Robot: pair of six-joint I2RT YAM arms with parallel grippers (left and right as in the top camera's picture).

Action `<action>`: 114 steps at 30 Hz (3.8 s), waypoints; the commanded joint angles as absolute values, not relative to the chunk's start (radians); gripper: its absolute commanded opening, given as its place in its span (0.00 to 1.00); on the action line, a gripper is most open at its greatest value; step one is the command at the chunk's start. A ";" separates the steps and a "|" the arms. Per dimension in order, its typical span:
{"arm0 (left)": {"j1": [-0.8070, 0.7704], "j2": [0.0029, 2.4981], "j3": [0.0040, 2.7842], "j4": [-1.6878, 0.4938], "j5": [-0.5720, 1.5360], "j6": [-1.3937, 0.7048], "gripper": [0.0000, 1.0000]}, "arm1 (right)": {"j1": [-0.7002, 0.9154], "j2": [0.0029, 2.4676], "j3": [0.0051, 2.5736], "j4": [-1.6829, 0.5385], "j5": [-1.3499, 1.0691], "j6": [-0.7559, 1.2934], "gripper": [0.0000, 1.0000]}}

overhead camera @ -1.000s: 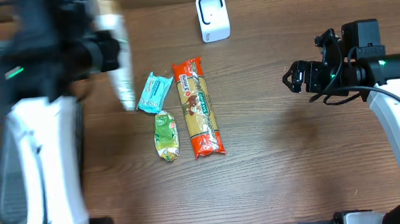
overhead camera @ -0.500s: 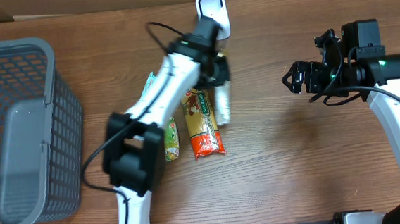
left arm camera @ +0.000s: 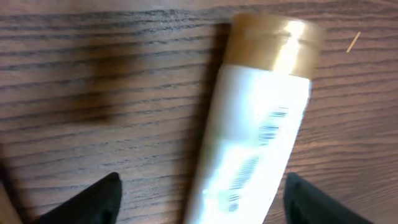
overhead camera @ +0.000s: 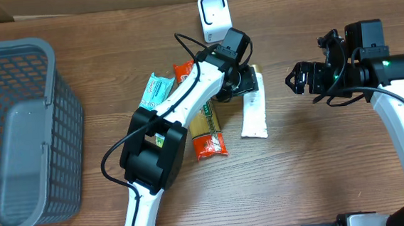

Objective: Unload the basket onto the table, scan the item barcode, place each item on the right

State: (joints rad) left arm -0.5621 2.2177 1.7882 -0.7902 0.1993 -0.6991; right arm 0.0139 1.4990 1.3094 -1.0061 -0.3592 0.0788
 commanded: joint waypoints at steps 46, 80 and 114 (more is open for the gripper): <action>-0.358 2.040 2.139 -1.193 0.168 -0.337 1.00 | 0.144 2.040 1.269 -0.609 -0.533 0.313 0.67; -0.092 2.040 2.097 -1.226 0.281 -0.310 0.99 | 0.193 1.924 1.492 -0.935 -0.873 -0.099 0.04; 0.026 2.040 2.097 -1.457 -0.119 -0.310 1.00 | 0.450 1.694 1.891 -0.890 0.026 -0.052 0.04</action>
